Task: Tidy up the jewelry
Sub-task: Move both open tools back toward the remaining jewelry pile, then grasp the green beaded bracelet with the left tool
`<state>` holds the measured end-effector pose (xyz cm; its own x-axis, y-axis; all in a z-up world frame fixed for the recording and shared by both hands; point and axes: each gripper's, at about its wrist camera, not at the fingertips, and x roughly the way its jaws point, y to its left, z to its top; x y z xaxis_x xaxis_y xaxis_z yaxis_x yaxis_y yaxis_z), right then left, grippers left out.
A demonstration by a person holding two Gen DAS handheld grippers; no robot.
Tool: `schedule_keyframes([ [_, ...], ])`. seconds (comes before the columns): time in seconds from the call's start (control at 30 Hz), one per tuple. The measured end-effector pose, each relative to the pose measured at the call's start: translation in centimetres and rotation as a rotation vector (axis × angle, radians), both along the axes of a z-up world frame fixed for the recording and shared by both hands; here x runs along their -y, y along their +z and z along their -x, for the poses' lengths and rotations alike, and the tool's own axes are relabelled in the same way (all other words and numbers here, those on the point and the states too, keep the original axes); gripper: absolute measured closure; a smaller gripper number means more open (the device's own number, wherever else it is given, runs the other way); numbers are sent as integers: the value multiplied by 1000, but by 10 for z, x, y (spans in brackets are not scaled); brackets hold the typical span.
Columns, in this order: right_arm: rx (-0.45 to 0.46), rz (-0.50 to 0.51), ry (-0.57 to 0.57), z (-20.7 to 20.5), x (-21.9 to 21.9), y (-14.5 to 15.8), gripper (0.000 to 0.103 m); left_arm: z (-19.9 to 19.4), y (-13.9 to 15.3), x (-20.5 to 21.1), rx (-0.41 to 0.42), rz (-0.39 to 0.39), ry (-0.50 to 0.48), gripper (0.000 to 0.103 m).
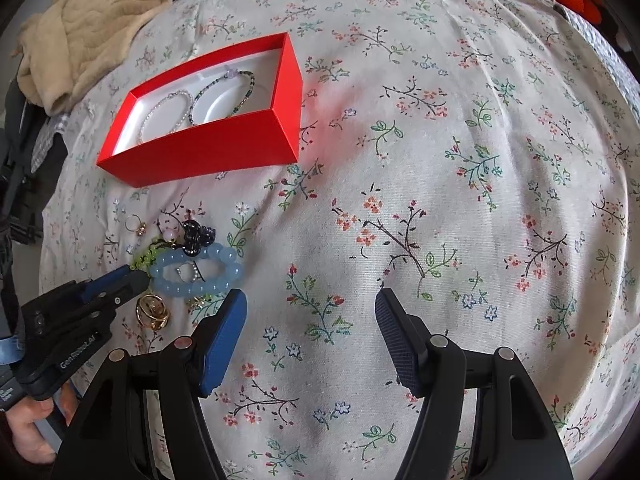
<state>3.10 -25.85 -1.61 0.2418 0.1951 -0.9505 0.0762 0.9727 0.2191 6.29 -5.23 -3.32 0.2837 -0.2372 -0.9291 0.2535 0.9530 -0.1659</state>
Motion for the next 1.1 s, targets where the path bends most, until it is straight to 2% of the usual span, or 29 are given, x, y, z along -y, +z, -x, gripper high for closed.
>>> schedule_keyframes([
  [0.1, -2, 0, -2, 0, -1, -1, 33, 0, -2, 4, 7, -12, -1, 97],
  [0.2, -3, 0, 0, -1, -2, -1, 33, 1, -1, 5, 15, -18, 2, 101],
  [0.63, -5, 2, 17, -5, -18, -3, 33, 16, 22, -23, 71, 20, -11, 102],
  [1.1, -22, -47, 35, -23, -58, -18, 33, 34, 22, -78, 66, 38, 13, 102],
])
